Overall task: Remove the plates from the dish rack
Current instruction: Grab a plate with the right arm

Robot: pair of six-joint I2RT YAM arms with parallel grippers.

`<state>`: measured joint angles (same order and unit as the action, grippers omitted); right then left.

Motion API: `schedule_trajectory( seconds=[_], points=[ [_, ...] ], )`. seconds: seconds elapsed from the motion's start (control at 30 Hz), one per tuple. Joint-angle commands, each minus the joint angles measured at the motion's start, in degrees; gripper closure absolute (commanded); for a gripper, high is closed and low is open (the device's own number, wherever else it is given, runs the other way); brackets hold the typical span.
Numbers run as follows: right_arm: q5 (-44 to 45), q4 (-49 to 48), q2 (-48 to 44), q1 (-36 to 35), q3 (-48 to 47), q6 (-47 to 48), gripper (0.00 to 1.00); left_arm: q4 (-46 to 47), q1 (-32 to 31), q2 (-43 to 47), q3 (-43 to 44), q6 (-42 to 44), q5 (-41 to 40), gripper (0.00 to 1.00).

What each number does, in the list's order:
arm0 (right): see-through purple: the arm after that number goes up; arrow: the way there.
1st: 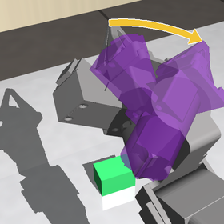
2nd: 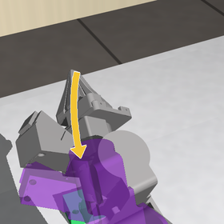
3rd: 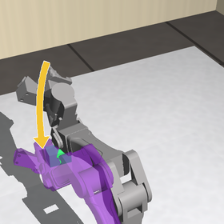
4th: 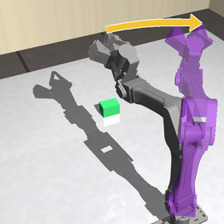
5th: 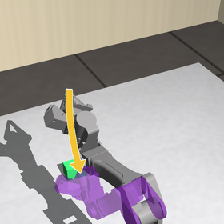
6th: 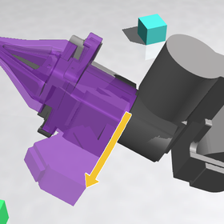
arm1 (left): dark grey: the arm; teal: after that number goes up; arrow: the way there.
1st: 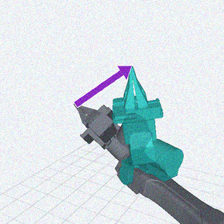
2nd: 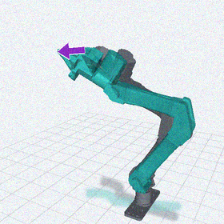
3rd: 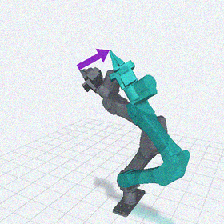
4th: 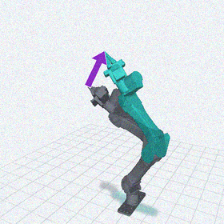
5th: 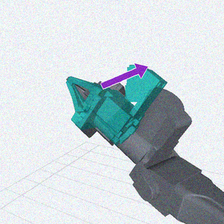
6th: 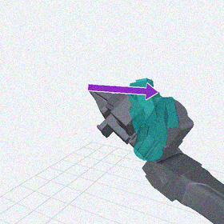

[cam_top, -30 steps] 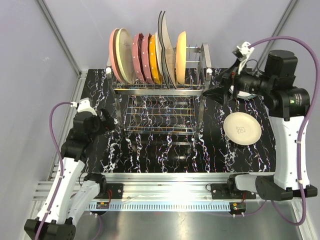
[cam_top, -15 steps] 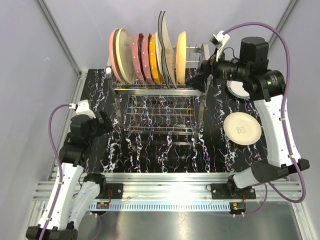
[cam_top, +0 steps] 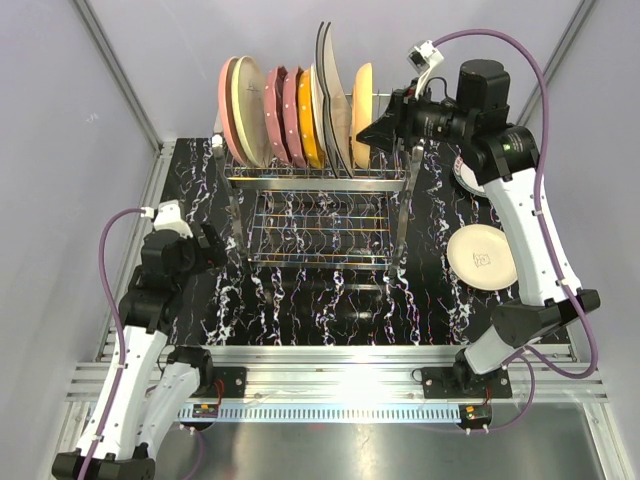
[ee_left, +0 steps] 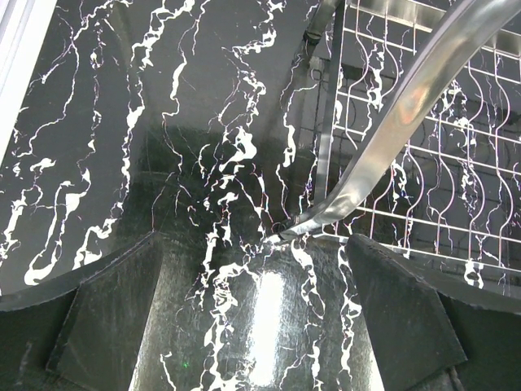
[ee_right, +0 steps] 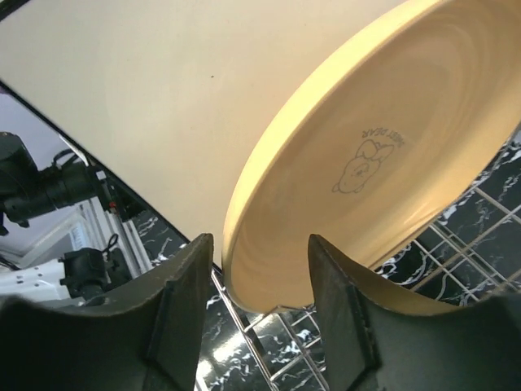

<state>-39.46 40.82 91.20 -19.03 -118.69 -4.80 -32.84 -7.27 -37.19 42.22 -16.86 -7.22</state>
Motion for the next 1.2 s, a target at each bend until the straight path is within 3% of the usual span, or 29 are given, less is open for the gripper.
schedule_trajectory(
  seconds=[0.0, 0.03, 0.27, 0.37, 0.63, 0.83, 1.0, 1.17],
  points=[
    [0.62, -3.64, 0.65, -1.1, -2.59, -2.58, 0.44, 2.61, 0.15, 0.89, -0.2, 0.87, 1.51, 0.01],
    [0.7, -3.47, 0.82, -1.1, -2.86, -2.59, 0.54, 2.69, 0.24, 1.06, -0.2, 0.87, 1.42, 0.01],
    [0.88, -4.52, 0.47, -1.19, -3.64, -4.77, 0.92, 2.69, 0.24, 1.68, -0.38, 0.52, 1.77, 0.01],
    [0.97, -5.3, 0.56, -1.19, -4.7, -6.01, 1.0, 2.61, 0.24, 1.68, -0.38, 0.52, 1.95, 0.01],
    [1.58, -11.46, -1.37, -1.19, -6.11, -10.23, 1.0, 2.6, 0.24, 1.86, -0.38, 0.51, 2.04, 0.01],
    [2.11, -9.1, -0.49, -1.1, -14.45, -8.92, 1.0, 2.69, 0.24, 1.95, -0.38, 0.51, 2.21, 0.01],
    [2.11, -4.0, -2.16, -1.19, -18.23, -0.84, 1.0, 2.69, 0.24, 2.21, -0.64, 0.69, 2.39, 0.01],
    [8.51, 4.87, -6.37, -1.01, -18.95, 12.76, 1.0, 2.87, 0.24, 2.38, -0.56, 0.78, 2.83, 0.01]
  ],
)
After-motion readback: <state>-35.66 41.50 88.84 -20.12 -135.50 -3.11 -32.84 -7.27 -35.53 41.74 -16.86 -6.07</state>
